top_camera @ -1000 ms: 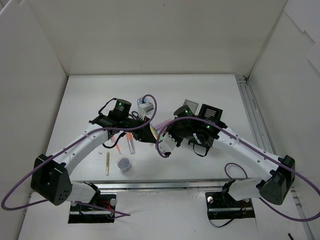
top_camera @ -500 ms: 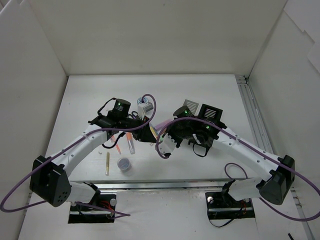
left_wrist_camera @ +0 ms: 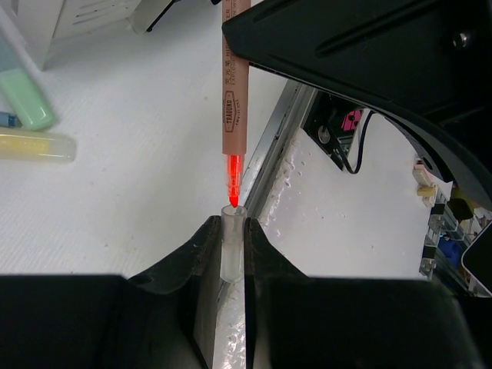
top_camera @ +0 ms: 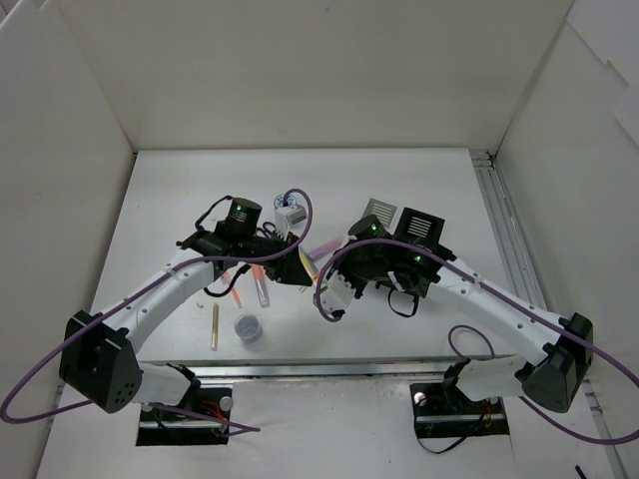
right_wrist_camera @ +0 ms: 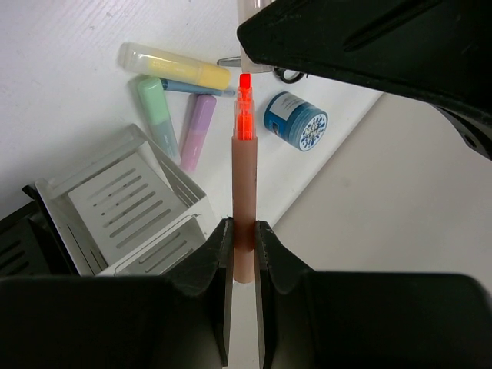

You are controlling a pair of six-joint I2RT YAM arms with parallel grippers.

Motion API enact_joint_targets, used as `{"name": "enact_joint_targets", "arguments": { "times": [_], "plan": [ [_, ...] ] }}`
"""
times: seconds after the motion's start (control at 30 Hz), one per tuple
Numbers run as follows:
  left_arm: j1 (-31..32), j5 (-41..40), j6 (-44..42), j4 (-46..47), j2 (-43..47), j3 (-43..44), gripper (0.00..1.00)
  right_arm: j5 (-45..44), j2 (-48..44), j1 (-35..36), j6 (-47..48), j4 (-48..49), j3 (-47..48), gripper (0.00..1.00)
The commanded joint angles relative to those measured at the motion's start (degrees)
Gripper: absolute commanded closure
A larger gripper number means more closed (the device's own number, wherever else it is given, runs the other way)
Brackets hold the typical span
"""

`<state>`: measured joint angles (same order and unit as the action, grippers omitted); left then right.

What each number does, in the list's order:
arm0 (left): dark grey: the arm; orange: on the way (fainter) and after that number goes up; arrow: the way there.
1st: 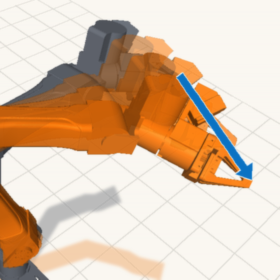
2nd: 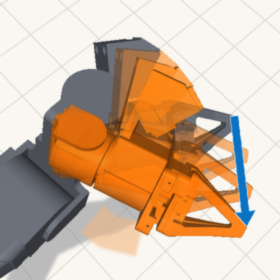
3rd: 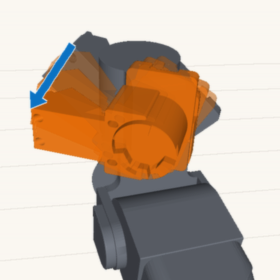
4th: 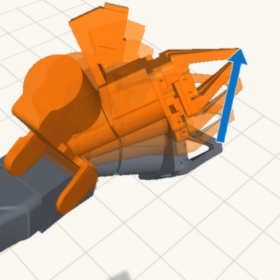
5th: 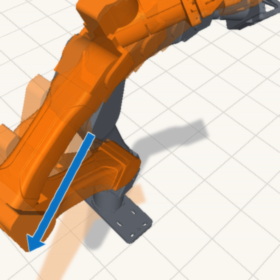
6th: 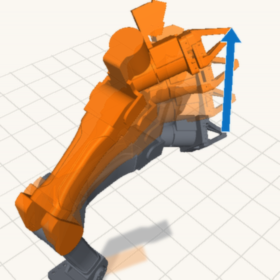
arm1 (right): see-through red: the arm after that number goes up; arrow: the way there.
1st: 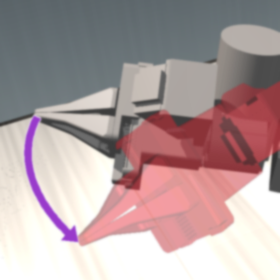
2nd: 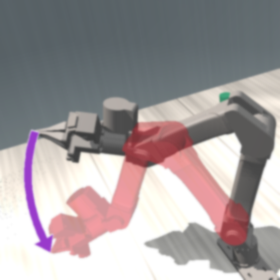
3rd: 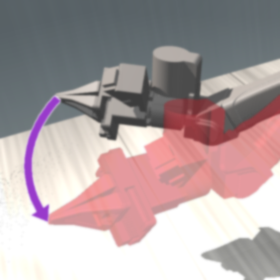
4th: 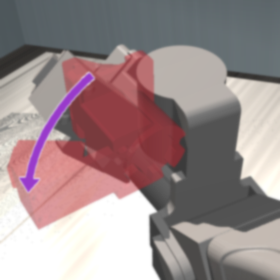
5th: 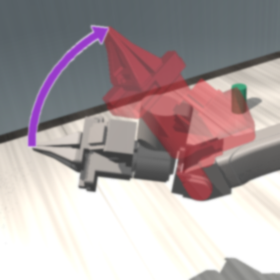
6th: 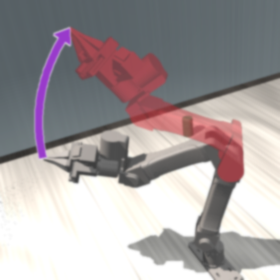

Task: Sort the stationery into containers
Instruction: Close the pen cap on the pen.

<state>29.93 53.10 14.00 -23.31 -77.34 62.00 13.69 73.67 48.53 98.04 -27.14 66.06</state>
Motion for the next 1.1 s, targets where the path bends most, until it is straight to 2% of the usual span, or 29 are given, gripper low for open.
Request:
{"name": "enact_joint_targets", "arguments": {
  "times": [0.0, 0.6, 1.07],
  "plan": [
    [0.21, 1.04, 0.33, 3.45, 1.31, 1.99, 1.0, 2.74, -0.81, 1.3, 1.28, 1.56, 0.56, 1.0],
    [1.27, 1.83, -0.02, 3.45, 0.17, 1.81, 1.0, 2.13, 1.04, 1.22, -0.74, 1.65, 3.11, 1.0],
    [1.27, 0.16, 0.41, 3.71, 1.49, 1.9, 1.0, 1.24, -1.07, 1.92, 2.42, 1.47, -0.58, 1.0]
  ]
}}
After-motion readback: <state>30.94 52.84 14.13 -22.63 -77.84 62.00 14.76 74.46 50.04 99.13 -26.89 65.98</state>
